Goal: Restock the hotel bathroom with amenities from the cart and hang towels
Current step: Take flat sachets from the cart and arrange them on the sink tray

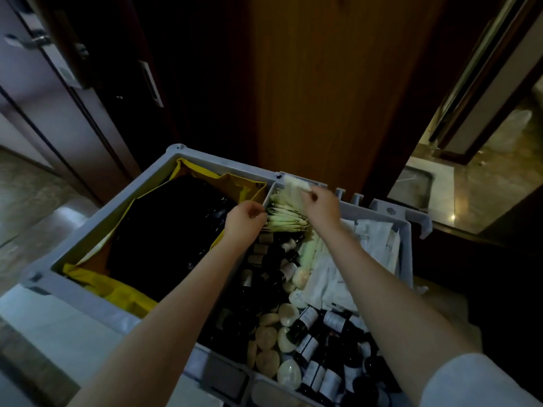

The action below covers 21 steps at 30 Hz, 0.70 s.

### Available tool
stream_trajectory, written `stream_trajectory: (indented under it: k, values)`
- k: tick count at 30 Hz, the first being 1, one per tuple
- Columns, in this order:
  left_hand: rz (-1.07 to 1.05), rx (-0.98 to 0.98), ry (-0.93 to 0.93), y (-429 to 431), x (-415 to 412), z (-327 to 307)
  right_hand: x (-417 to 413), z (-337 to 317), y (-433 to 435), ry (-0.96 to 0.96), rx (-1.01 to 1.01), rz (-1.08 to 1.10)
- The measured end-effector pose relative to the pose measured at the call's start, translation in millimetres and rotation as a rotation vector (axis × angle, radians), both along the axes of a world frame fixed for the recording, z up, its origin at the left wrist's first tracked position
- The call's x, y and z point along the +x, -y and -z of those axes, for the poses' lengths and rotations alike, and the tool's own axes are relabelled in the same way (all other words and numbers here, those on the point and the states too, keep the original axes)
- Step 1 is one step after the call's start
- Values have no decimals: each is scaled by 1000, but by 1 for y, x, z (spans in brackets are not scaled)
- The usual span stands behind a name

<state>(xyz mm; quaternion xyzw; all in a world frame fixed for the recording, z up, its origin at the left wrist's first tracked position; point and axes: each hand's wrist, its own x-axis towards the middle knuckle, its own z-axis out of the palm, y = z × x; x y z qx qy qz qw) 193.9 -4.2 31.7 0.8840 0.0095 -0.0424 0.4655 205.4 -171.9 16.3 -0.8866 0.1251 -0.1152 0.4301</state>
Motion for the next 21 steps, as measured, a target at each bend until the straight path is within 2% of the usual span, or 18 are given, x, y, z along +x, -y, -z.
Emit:
stream_trajectory:
  k: [3, 5, 7, 9, 13, 18, 19, 21]
  values:
    - [-19, -125, 11, 9, 1, -6, -8, -13, 13, -23, 452, 72]
    - [13, -294, -76, 15, -1, -11, -12, -16, 18, -75, 727, 81]
    - [60, -491, -203, 17, -3, -12, -21, -21, 17, -87, 925, 47]
    - [145, -558, -242, 18, -9, -13, -30, -22, 11, -99, 1000, -27]
    - [188, -547, -178, 13, -17, -9, -43, -21, -2, -78, 815, -117]
    - [-10, -469, -109, -11, -18, 4, -42, -7, 1, -137, 669, -1]
    - [-59, -454, -83, -18, -18, 4, -37, -3, 4, -132, 585, 36]
    - [-150, -412, -36, -30, -15, 2, -20, 3, 10, -115, 292, 67]
